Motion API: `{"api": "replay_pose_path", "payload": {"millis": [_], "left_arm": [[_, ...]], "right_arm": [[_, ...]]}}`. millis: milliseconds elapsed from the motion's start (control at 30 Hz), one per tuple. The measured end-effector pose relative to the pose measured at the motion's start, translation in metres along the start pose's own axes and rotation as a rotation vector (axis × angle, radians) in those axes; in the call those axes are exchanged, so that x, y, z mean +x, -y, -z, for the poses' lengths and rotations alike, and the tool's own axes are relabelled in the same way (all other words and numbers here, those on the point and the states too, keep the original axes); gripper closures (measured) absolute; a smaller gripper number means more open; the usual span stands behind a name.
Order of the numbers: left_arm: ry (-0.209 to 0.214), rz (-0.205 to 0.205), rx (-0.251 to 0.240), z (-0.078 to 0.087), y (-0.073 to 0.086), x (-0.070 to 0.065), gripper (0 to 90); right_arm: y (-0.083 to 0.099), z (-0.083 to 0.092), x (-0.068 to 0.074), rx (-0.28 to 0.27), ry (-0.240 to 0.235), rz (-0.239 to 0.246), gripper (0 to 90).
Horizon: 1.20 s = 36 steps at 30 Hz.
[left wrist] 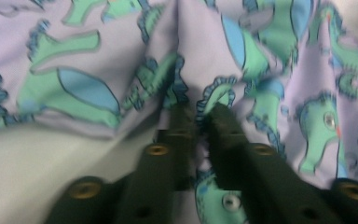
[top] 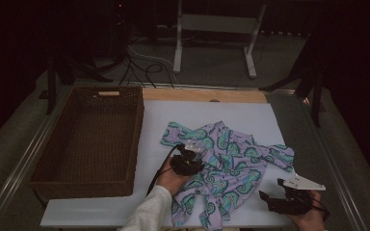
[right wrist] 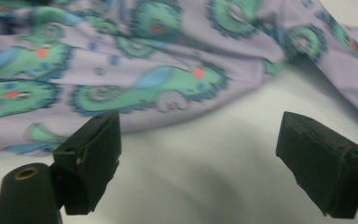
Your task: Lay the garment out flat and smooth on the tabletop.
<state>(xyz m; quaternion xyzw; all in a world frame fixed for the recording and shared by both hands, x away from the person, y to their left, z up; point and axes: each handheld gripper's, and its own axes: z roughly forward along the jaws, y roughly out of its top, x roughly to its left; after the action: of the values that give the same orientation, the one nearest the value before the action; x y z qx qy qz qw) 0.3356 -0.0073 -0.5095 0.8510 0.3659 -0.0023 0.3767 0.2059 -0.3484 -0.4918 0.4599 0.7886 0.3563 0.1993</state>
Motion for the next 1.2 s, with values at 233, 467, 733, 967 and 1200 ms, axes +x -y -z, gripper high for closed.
{"api": "replay_pose_path", "payload": {"millis": [233,467,733,967,1200], "left_arm": [[-0.067,0.087,-0.043,0.002,-0.012,0.017,88.4],[-0.148,0.144,-0.078,0.006,-0.022,0.034,88.7],[-0.226,0.222,-0.133,0.017,-0.035,0.060,88.6],[-0.147,0.244,-0.164,0.022,-0.031,0.059,61.3],[-0.125,0.190,-0.160,0.031,-0.020,0.041,49.1]], "right_arm": [[-0.008,-0.001,0.024,-0.032,-0.053,0.070,12.6],[-0.015,-0.014,0.037,0.008,-0.081,0.096,14.0],[-0.026,-0.031,0.037,0.023,-0.096,0.062,15.6],[-0.035,-0.041,0.048,0.019,-0.123,0.054,15.6],[-0.043,-0.050,0.058,0.021,-0.145,0.060,15.7]]}}
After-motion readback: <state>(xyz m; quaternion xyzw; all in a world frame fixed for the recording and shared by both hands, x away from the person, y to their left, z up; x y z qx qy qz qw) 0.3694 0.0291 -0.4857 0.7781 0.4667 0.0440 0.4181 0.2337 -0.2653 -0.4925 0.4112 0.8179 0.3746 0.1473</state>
